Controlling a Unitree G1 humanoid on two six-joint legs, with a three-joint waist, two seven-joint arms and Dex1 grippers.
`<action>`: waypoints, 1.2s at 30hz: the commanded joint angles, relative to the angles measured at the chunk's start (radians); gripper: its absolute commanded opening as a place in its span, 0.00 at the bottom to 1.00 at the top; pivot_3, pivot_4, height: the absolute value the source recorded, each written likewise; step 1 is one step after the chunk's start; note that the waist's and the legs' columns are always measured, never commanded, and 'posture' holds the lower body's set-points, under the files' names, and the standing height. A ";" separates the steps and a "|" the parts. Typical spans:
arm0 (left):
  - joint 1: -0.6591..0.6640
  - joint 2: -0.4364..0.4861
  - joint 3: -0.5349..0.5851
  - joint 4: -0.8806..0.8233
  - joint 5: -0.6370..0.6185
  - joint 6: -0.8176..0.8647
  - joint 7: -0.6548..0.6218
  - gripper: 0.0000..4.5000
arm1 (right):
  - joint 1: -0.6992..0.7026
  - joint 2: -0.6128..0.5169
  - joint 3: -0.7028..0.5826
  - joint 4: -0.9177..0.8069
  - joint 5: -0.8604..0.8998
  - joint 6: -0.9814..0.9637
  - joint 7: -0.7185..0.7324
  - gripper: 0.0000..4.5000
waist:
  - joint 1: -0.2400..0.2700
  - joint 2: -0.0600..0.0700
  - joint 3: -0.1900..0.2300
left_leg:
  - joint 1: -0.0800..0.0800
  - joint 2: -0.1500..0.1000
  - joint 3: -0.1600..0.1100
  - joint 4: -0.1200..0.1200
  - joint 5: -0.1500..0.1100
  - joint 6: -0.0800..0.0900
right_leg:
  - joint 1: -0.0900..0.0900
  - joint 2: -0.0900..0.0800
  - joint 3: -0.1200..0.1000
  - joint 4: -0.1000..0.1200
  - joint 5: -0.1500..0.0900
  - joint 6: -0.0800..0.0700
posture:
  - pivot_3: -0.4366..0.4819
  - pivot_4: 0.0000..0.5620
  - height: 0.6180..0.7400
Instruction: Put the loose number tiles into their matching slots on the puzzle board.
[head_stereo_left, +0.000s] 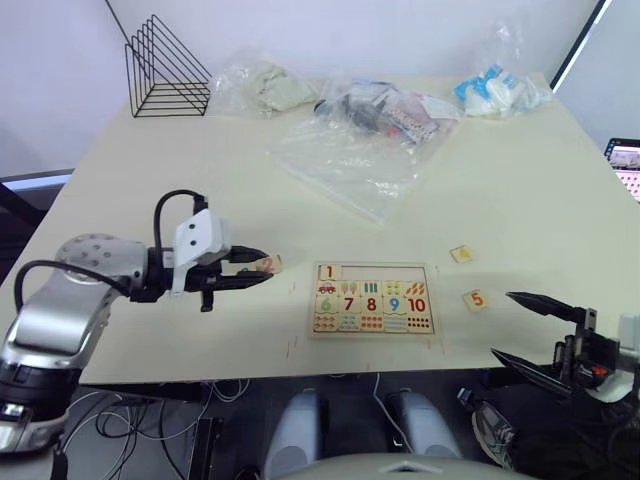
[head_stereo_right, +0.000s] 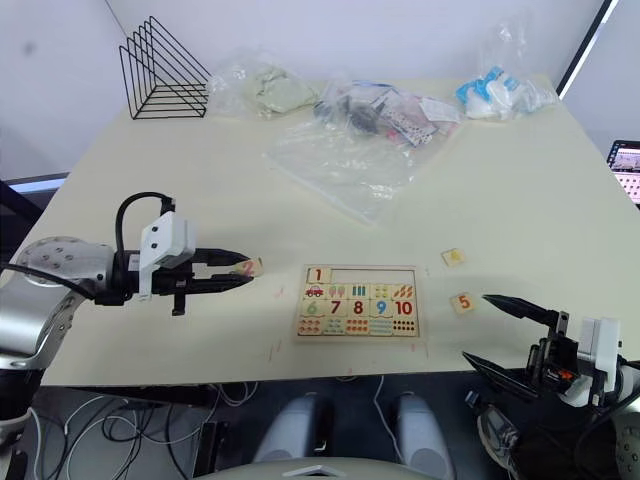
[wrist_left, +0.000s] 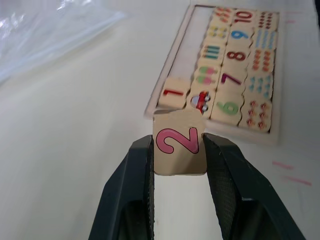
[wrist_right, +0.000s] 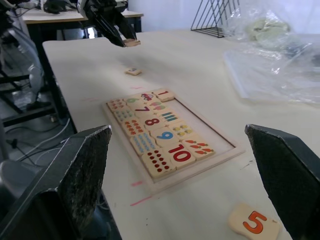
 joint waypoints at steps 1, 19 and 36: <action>-0.124 -0.026 -0.093 0.037 0.028 0.019 -0.039 0.22 | 0.009 0.006 -0.006 -0.049 0.003 -0.017 -0.030 1.00 | 0.000 0.000 0.000 | 0.000 0.000 0.000 0.000 0.000 0.000 | 0.000 0.000 0.000 0.000 0.000 0.000 | 0.48 0.27 1.00; -0.462 -0.316 -0.430 0.202 0.248 0.037 -0.031 0.22 | 0.012 0.010 0.003 -0.032 -0.006 -0.052 -0.055 1.00 | 0.000 -0.002 0.001 | -0.001 -0.001 -0.001 0.002 0.000 0.000 | 0.000 0.002 0.000 0.001 0.003 0.002 | 0.48 0.27 1.00; -0.496 -0.450 -0.491 0.350 0.375 -0.036 -0.005 0.22 | 0.009 0.006 0.008 -0.021 -0.011 -0.069 -0.065 1.00 | 0.001 -0.002 0.001 | -0.001 -0.002 -0.001 0.002 0.000 0.000 | 0.000 0.002 0.000 0.001 0.004 0.001 | 0.48 0.27 1.00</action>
